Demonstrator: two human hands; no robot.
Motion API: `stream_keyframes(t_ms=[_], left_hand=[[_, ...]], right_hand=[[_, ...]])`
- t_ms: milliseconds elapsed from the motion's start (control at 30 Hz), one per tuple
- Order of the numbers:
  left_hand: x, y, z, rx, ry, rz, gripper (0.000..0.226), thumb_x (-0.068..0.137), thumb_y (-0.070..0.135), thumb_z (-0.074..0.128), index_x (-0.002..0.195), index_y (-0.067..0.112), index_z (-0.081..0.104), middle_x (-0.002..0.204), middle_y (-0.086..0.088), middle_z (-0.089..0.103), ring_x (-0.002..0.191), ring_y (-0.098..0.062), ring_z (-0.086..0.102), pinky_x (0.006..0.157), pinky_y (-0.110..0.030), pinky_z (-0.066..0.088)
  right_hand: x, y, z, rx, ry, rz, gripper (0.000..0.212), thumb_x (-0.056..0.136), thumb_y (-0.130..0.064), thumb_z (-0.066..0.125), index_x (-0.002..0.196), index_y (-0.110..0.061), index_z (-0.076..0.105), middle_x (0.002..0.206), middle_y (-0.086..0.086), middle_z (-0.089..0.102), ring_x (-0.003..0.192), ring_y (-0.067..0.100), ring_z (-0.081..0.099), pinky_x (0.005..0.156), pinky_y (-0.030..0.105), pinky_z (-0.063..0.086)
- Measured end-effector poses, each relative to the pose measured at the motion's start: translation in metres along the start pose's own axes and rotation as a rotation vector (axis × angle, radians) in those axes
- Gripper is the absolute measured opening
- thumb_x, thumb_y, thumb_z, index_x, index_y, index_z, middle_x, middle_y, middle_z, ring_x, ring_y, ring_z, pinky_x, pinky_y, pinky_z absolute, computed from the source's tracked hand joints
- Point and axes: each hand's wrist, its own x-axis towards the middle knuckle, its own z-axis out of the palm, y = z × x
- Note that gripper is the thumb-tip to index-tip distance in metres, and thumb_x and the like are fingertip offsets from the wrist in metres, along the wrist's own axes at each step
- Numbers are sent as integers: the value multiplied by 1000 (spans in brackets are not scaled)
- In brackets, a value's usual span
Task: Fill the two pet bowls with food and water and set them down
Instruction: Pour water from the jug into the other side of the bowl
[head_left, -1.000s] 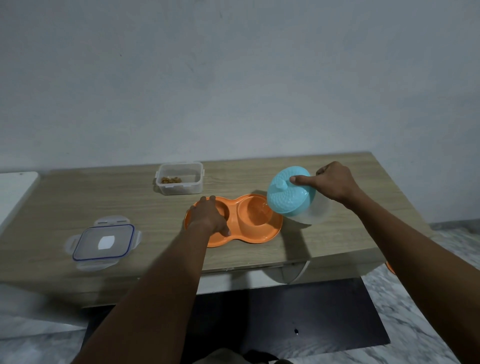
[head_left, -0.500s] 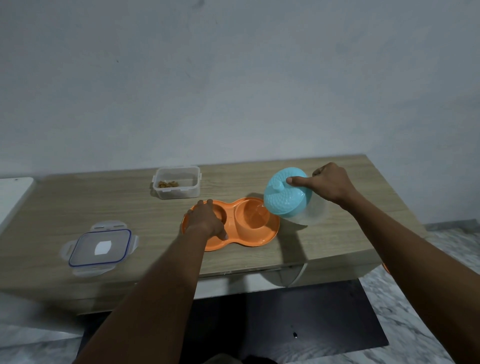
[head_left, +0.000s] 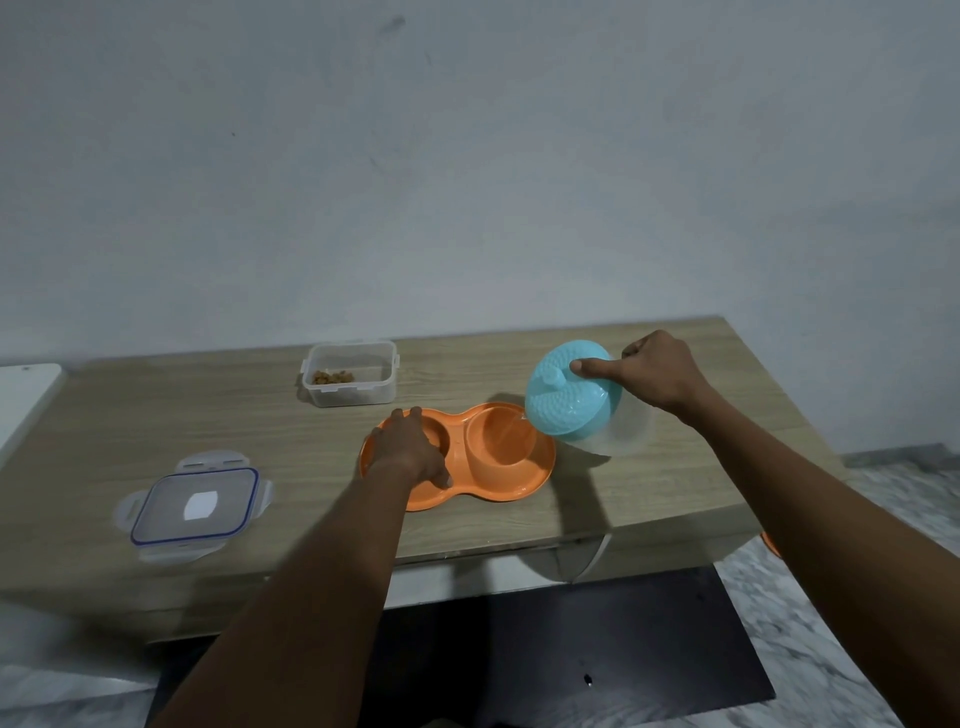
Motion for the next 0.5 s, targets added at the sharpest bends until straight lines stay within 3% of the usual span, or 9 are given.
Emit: stream_keyframes(t_ms=[167,500], left_hand=[[0,1,-1,-13,-2,-6,130,54,29,95,156,20,16,161,-6,20,147,-38,20,114,-52,32],[-1,0,-1,5,0,-3,130,54,30,94,157,20,14,161,-6,18,147,-38,20,114,-53,32]], right_hand=[[3,2,0,6,-12,-1,66,60,-70,80,54,-9,56,55,7,54,55,19,50,56,36,33],[3,1,-1,19,-5,-9,64,66,-64,82,51,-10,53,55,7,55,56,20,52,54,33,32]])
